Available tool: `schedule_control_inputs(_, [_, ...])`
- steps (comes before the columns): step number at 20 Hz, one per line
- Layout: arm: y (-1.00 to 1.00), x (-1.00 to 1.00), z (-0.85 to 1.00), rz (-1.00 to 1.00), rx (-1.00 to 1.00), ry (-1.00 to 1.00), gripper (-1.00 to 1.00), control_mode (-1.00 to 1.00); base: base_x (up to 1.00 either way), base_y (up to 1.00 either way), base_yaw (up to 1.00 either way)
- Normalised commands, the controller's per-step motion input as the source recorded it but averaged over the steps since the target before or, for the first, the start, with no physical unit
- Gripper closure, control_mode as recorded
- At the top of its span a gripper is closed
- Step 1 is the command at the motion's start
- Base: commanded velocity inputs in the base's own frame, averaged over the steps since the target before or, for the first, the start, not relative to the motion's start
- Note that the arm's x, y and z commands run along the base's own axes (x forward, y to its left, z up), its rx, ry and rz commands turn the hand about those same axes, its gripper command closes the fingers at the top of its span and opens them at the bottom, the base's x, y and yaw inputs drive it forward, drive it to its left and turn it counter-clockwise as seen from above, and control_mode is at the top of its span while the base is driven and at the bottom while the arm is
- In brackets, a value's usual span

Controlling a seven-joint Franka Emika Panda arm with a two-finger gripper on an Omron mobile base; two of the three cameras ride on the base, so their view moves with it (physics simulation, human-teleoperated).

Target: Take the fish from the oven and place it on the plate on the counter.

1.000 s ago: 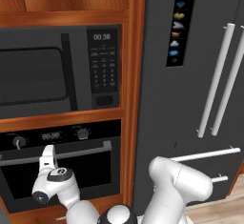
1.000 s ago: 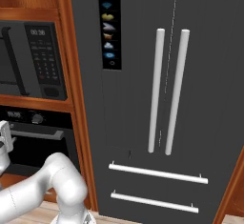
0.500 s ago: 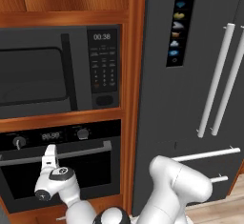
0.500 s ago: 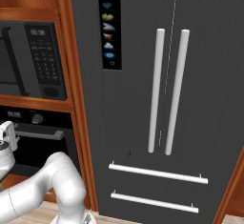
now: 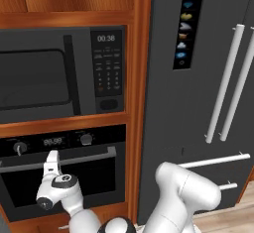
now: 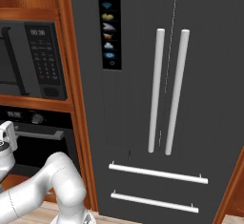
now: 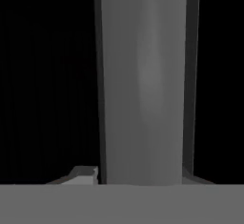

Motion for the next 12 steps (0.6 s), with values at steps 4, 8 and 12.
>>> schedule_control_inputs(4, [0.0,-0.24,-0.43,0.0,0.0,0.01,1.0,-1.0,0.0,0.0,0.0])
schedule_control_inputs(8, [0.04,-0.59,-0.67,0.0,0.0,0.03,1.0,-1.0,0.0,0.0,0.0])
schedule_control_inputs(12, [0.0,-0.9,-0.7,0.0,0.0,0.06,1.0,-1.0,0.0,0.0,0.0])
